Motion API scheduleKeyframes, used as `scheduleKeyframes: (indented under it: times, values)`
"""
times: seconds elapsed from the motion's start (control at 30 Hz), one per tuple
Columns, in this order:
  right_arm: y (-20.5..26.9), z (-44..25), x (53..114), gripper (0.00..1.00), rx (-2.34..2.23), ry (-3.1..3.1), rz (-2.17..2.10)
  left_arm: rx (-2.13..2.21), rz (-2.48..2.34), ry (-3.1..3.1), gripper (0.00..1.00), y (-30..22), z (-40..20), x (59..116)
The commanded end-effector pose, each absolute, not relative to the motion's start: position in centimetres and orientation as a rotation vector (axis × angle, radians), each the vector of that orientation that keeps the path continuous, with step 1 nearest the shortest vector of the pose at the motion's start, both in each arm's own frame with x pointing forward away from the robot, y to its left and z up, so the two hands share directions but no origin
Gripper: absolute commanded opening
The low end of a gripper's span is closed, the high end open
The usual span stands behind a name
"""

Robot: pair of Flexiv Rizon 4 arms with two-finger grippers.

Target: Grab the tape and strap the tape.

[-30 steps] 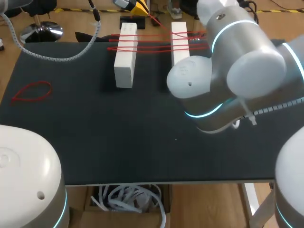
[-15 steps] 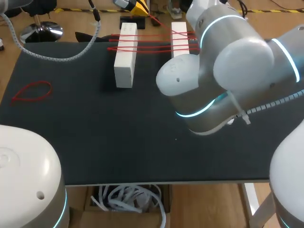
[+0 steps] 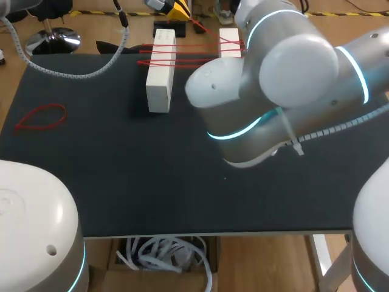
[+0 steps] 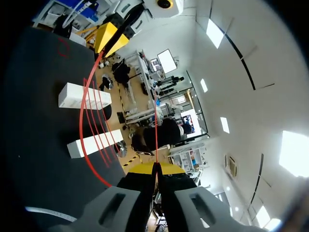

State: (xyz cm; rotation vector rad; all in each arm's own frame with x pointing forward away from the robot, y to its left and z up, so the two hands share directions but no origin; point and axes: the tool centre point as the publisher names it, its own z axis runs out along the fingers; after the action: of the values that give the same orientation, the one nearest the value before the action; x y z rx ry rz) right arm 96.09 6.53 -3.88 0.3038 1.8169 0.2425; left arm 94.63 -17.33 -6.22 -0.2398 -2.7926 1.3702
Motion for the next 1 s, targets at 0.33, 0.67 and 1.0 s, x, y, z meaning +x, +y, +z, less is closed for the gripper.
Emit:
scheduleKeyframes:
  times: [0.33, 0.67, 1.0]
  values:
    - [9.9, -3.7, 95.4, 0.0, 0.146, 1.795, 0.143, -0.239, 1.365, -2.794, 0.0, -17.3, -6.1, 94.6]
    - [12.0, -4.1, 94.1, 0.0, 0.076, 1.769, 0.048, -0.239, 1.365, -2.794, 0.0, -17.3, -6.1, 94.6]
    - [12.8, -3.5, 94.0, 0.0, -0.035, 1.747, -0.042, -0.239, 1.365, -2.794, 0.0, -17.3, -6.1, 94.6]
